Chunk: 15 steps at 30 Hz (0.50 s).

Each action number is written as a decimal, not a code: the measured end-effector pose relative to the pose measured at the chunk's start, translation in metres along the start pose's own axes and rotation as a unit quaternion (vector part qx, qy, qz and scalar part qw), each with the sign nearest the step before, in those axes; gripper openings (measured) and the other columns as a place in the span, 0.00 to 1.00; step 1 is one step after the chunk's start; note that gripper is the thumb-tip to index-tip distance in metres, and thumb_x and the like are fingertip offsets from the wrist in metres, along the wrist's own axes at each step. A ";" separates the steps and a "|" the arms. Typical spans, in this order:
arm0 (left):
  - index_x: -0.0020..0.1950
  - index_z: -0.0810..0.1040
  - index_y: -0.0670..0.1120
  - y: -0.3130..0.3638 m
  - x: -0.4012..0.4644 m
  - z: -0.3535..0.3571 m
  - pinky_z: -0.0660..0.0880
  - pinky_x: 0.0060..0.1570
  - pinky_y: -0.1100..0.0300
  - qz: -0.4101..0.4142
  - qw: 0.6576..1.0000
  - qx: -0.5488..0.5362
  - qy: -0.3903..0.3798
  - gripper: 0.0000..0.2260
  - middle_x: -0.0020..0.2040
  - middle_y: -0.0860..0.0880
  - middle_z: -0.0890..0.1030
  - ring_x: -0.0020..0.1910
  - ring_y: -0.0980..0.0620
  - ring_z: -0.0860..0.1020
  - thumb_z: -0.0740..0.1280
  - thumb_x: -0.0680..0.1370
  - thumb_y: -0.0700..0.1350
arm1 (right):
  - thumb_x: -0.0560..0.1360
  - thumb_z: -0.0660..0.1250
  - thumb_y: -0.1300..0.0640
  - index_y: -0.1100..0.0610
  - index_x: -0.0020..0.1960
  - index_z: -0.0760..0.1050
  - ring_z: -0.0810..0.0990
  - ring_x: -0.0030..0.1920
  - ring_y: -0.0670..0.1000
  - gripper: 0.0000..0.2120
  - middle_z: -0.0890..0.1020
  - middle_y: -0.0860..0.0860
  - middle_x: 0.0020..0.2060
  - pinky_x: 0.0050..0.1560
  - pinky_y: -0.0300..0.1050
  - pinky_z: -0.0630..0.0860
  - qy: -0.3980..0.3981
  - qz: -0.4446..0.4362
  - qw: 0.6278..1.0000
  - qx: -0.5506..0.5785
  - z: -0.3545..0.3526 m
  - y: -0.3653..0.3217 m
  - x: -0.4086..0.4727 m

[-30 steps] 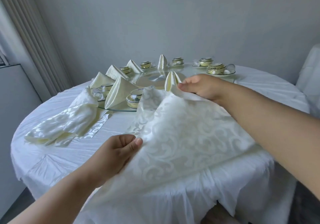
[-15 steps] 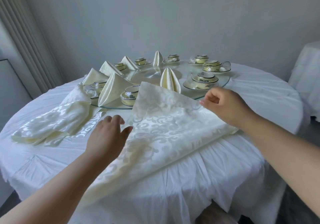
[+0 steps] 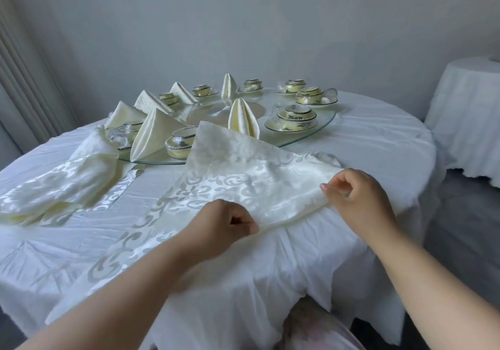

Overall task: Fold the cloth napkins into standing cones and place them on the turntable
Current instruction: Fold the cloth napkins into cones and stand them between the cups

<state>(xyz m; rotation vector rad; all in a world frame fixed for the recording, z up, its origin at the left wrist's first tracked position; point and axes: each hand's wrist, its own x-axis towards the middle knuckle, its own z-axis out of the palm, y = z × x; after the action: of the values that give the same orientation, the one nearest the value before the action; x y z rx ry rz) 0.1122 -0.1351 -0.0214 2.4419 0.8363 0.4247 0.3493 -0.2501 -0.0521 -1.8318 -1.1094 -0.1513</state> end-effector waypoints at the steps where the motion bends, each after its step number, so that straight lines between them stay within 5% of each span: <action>1: 0.35 0.81 0.55 0.003 -0.002 -0.008 0.69 0.33 0.71 -0.007 0.999 0.005 -0.043 0.08 0.30 0.61 0.79 0.31 0.65 0.75 0.73 0.73 0.46 | 0.71 0.72 0.51 0.52 0.42 0.74 0.76 0.44 0.49 0.08 0.78 0.46 0.40 0.44 0.41 0.68 0.007 0.026 1.000 -0.003 -0.002 0.002 -0.003; 5: 0.39 0.84 0.54 0.018 0.001 -0.030 0.72 0.35 0.68 -0.040 0.983 0.067 -0.165 0.05 0.33 0.59 0.81 0.31 0.63 0.75 0.70 0.75 0.48 | 0.69 0.74 0.49 0.52 0.48 0.72 0.76 0.48 0.51 0.14 0.77 0.47 0.43 0.48 0.45 0.71 0.011 0.090 0.996 -0.021 -0.012 0.005 -0.015; 9: 0.51 0.83 0.55 0.047 0.034 -0.008 0.75 0.51 0.63 0.021 0.995 0.063 -0.072 0.08 0.46 0.59 0.82 0.46 0.60 0.79 0.65 0.78 0.54 | 0.67 0.74 0.45 0.54 0.48 0.75 0.73 0.52 0.54 0.17 0.76 0.49 0.46 0.54 0.44 0.66 0.028 0.110 0.985 -0.126 -0.016 0.003 -0.024; 15: 0.60 0.78 0.46 0.096 0.094 0.045 0.77 0.50 0.54 0.075 0.990 -0.094 -0.070 0.13 0.52 0.49 0.79 0.47 0.51 0.80 0.58 0.82 0.50 | 0.72 0.70 0.53 0.53 0.43 0.78 0.77 0.47 0.52 0.04 0.77 0.49 0.44 0.46 0.43 0.71 0.043 0.132 0.987 -0.077 -0.018 0.010 -0.015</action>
<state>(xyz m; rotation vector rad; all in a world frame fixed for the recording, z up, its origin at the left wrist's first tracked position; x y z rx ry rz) 0.2492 -0.1572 0.0073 2.3344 0.5305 0.3638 0.3545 -0.2749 -0.0571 -2.0714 -0.8039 -0.1624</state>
